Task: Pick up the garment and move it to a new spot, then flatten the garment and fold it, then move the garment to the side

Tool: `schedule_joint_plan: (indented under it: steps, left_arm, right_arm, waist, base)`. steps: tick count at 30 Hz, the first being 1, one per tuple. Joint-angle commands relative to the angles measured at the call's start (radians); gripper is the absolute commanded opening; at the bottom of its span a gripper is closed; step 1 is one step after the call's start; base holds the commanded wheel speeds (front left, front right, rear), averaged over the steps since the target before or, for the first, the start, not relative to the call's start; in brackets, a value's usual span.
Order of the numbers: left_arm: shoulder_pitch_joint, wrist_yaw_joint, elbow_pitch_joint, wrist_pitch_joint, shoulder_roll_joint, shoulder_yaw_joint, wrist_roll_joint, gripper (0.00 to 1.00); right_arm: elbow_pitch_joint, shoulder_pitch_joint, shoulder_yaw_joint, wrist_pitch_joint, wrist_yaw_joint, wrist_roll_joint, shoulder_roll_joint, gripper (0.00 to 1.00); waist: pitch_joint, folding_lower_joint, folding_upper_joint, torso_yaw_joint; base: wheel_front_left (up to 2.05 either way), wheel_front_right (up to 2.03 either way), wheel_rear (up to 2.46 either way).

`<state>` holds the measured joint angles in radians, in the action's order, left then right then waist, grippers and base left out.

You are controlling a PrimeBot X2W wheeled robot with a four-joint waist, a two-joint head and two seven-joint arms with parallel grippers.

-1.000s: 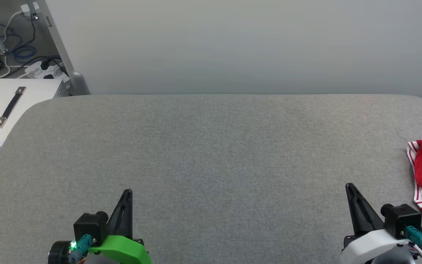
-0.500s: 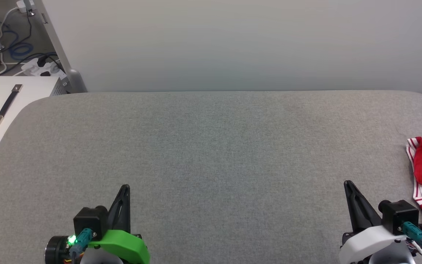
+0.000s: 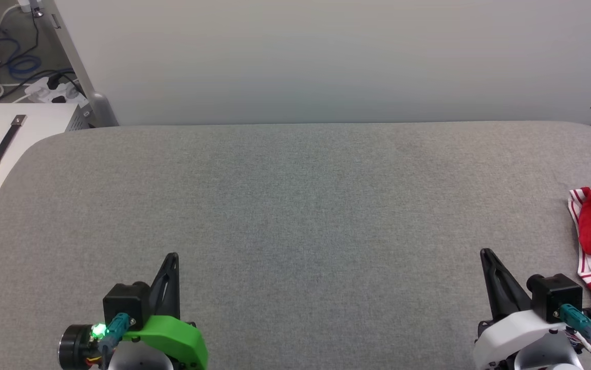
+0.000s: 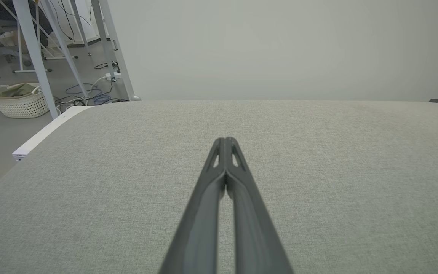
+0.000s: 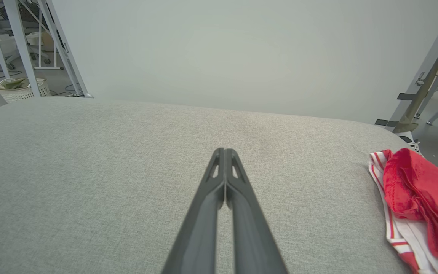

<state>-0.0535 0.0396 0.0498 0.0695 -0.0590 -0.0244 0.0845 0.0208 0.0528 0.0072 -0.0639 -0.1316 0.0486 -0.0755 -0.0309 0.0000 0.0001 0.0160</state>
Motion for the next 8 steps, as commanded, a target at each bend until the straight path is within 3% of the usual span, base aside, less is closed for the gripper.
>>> schedule_joint_plan:
  steps: [1,8]
  left_arm:
    - [0.024,-0.008,-0.007,-0.006,0.006,0.005,-0.013,0.00]
    - [0.030,-0.015,-0.017,-0.020,0.006,0.010,-0.029,0.00]
  right_arm:
    - [-0.006,-0.020,-0.001,0.008,0.001,-0.008,0.005,0.00]
    - [-0.010,-0.027,-0.002,0.020,0.001,-0.017,0.010,0.00]
  waist:
    - [0.002,0.0000,-0.0001,-0.001]
    - [0.008,0.0000,-0.0001,-0.004]
  base:
    - [0.00,0.00,0.00]
    - [0.00,0.00,0.00]
